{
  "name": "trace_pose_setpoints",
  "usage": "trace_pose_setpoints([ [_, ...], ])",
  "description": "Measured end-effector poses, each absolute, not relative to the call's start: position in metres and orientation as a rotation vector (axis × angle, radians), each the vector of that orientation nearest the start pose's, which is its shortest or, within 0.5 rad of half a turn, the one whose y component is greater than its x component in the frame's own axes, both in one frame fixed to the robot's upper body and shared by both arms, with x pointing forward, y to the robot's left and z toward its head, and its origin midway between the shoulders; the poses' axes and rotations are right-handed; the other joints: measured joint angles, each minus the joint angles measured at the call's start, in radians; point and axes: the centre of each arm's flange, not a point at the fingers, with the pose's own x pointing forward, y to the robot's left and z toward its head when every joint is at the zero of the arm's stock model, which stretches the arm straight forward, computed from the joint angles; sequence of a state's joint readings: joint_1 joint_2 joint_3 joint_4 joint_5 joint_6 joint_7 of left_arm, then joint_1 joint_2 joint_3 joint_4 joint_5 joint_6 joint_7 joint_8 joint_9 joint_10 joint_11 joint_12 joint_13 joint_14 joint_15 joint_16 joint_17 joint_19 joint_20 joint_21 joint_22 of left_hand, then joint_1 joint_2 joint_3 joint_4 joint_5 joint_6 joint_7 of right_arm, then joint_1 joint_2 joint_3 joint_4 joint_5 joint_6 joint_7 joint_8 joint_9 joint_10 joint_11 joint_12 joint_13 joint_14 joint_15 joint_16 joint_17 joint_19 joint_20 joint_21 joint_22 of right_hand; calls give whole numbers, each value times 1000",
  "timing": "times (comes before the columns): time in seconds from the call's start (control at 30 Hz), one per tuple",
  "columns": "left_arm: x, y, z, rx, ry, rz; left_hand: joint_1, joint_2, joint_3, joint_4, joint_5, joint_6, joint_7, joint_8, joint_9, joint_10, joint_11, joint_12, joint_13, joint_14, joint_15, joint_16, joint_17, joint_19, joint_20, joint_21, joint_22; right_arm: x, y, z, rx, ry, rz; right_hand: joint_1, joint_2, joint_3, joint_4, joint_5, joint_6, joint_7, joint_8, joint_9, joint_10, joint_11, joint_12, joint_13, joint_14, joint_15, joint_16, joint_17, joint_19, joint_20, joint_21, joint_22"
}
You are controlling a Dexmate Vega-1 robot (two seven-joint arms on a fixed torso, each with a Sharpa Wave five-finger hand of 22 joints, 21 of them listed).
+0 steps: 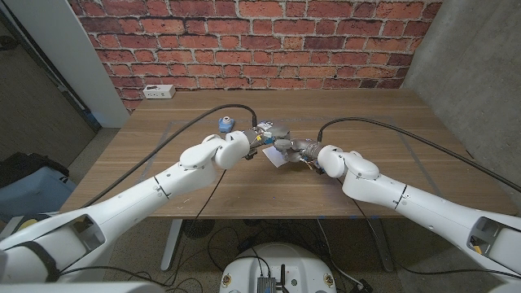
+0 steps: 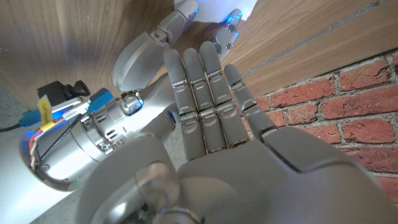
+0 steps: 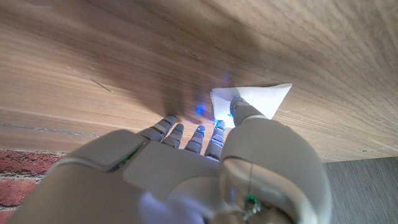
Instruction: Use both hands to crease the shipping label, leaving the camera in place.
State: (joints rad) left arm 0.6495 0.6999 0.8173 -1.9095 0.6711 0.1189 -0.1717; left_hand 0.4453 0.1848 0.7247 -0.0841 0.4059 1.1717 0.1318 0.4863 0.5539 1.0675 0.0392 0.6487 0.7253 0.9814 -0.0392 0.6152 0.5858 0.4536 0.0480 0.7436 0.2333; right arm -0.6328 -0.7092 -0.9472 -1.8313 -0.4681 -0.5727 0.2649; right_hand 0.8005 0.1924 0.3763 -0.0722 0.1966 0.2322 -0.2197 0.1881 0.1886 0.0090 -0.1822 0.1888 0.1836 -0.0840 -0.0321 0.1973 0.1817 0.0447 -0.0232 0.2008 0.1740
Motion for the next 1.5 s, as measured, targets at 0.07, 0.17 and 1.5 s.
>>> trace_pose_setpoints([
  [0.07,546,76,16,1542,-879,-293,0,0,0,0,0,-6,-6,9,15,0,0,7,17,0,0,1,9,0,0,4,2,608,-126,-65,-1449,-248,291,0,0,0,0,0,0,0,0,0,0,0,0,0,0,0,0,0,0,0,-2,0],
  [0.17,539,73,23,1502,-957,-263,0,0,0,0,-8,-8,-8,17,32,-4,-4,15,36,0,0,7,18,0,0,10,2,607,-125,-65,-1446,-251,294,0,0,0,0,0,0,0,0,0,0,0,0,0,2,-2,0,0,0,0,-2,0],
  [1.5,528,130,-2,989,-1169,30,-108,-57,60,15,-65,-484,-139,-254,-71,-398,-31,-153,-37,-325,11,-277,-102,-117,19,66,-28,598,-160,-60,-939,-506,269,-196,-41,-98,170,22,-92,-2,-11,-3,43,18,8,0,70,1,25,9,88,-16,24,7],
])
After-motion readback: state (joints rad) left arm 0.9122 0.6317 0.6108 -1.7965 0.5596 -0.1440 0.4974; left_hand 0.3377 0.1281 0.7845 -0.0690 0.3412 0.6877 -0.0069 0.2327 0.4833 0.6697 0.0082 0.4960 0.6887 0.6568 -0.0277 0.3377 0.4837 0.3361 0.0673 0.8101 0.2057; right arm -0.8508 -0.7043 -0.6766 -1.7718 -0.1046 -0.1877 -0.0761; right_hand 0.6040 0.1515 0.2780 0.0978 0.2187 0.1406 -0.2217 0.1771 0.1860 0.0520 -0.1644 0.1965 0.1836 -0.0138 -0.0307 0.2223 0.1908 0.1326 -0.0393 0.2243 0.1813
